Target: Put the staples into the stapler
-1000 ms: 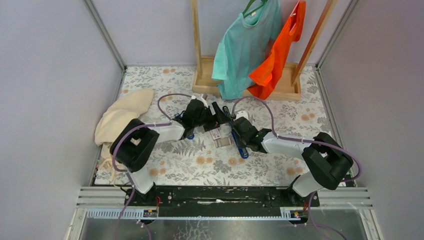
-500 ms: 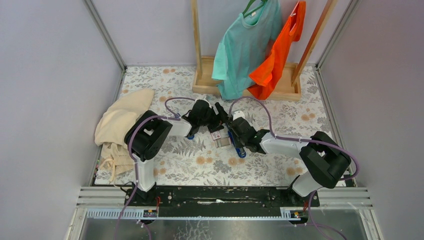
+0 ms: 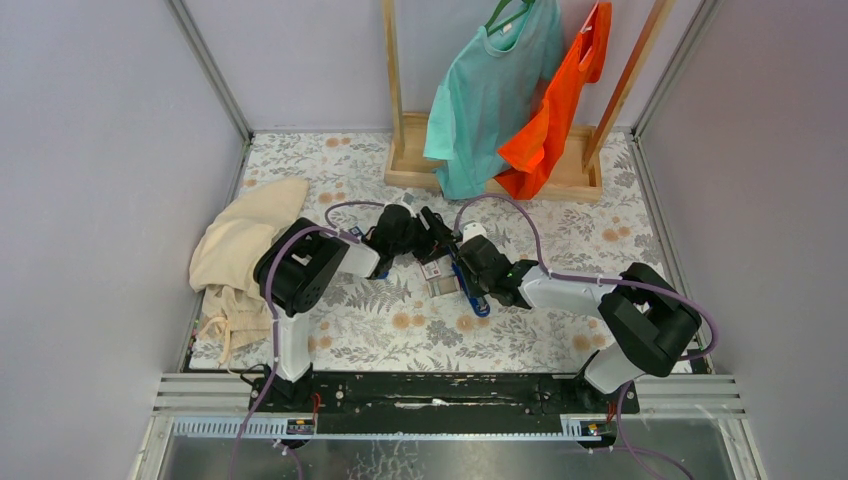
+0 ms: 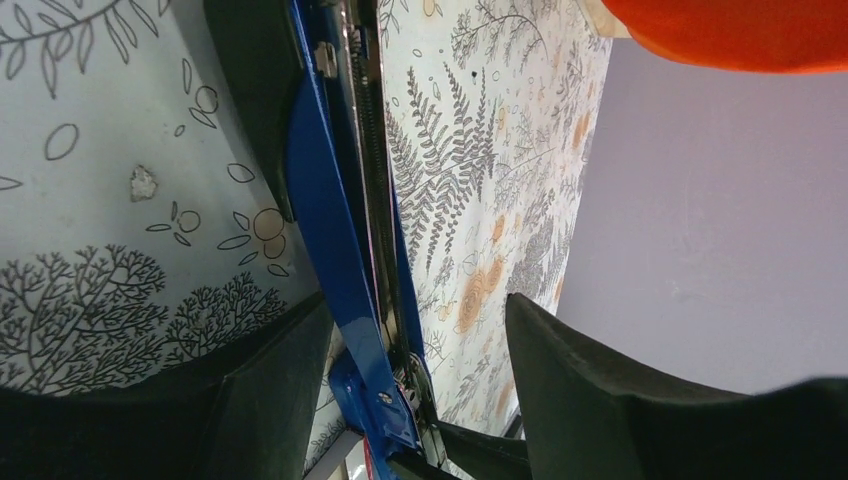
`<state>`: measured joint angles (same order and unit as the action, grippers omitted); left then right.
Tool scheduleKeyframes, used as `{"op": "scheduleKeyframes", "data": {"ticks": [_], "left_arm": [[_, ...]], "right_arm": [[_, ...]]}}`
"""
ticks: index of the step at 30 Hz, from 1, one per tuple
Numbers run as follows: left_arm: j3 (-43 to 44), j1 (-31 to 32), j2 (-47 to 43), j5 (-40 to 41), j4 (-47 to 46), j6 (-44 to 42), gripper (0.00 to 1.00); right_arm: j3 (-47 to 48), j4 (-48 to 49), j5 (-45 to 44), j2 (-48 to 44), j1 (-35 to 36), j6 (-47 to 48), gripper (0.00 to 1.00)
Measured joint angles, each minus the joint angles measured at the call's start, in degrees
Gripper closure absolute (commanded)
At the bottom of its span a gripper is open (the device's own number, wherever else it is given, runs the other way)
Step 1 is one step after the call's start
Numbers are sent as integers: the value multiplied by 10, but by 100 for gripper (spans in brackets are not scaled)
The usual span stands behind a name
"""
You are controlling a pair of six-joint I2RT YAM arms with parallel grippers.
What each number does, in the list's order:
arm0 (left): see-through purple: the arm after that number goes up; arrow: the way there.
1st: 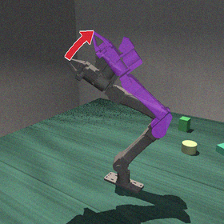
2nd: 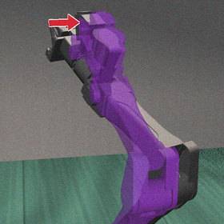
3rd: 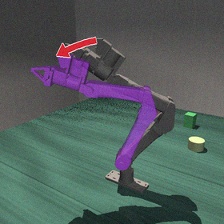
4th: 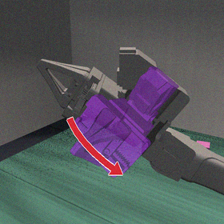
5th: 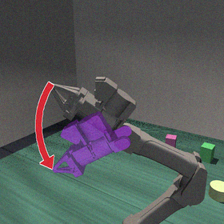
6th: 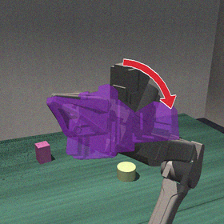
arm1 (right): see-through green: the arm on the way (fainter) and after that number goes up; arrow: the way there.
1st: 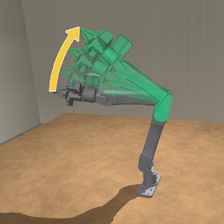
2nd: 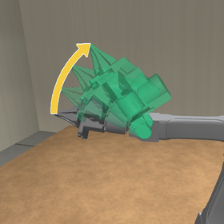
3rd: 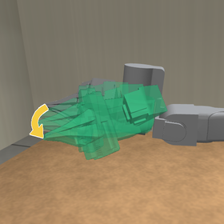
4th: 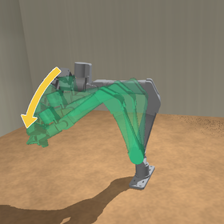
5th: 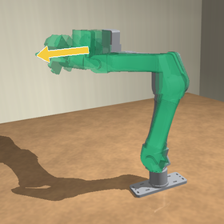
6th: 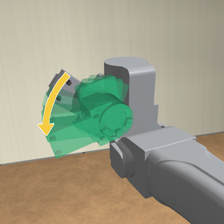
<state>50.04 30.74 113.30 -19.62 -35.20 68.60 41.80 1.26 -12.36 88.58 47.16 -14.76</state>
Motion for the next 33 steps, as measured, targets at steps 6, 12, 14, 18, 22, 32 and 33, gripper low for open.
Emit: {"op": "scheduleKeyframes", "data": {"ticks": [6,12,14,18,22,32,33], "left_arm": [[-22,0,0,1,-57,-23,34],[-36,0,-2,1,-128,-57,34],[-40,1,-6,2,-147,-70,33],[-41,7,-23,12,-159,-106,33],[-45,16,-44,31,-159,-146,33],[-50,58,-84,87,-134,-251,34],[-52,64,-89,91,-132,-262,34]], "right_arm": [[-2,6,0,0,0,1,96],[-5,13,-1,0,0,1,96],[-8,19,-1,0,0,1,96],[-15,33,-2,-1,1,1,96],[-32,60,-6,-8,2,0,95],[-82,155,-37,-15,9,0,92],[-87,166,-41,-15,9,1,92]]}}
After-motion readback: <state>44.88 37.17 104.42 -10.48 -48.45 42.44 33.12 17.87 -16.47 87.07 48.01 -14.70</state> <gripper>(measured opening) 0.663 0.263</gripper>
